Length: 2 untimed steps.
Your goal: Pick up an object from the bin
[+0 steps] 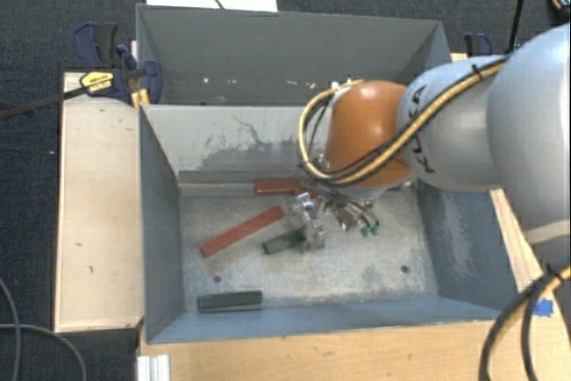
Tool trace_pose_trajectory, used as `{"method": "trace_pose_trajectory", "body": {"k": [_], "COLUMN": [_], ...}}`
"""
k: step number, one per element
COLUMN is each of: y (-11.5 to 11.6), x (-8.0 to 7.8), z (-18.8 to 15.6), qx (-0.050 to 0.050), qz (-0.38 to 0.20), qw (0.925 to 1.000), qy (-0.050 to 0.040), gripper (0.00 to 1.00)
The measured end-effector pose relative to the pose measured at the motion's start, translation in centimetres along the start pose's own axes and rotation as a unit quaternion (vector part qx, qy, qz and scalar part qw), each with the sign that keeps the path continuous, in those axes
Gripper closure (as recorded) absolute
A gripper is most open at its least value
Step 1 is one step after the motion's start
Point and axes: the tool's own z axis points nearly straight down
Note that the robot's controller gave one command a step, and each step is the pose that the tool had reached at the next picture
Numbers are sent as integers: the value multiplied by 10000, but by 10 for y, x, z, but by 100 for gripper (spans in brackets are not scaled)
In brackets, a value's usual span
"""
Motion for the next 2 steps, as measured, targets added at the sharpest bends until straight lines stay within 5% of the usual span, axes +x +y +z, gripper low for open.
{"method": "trace_pose_trajectory", "body": {"k": [1,2], "y": [-18,-37], "x": [26,22], "z": [-120,-225], "qx": [14,20], "qz": [-128,-371], "qw": [9999,9993], "qy": [-31,-43], "gripper": [100,100]}}
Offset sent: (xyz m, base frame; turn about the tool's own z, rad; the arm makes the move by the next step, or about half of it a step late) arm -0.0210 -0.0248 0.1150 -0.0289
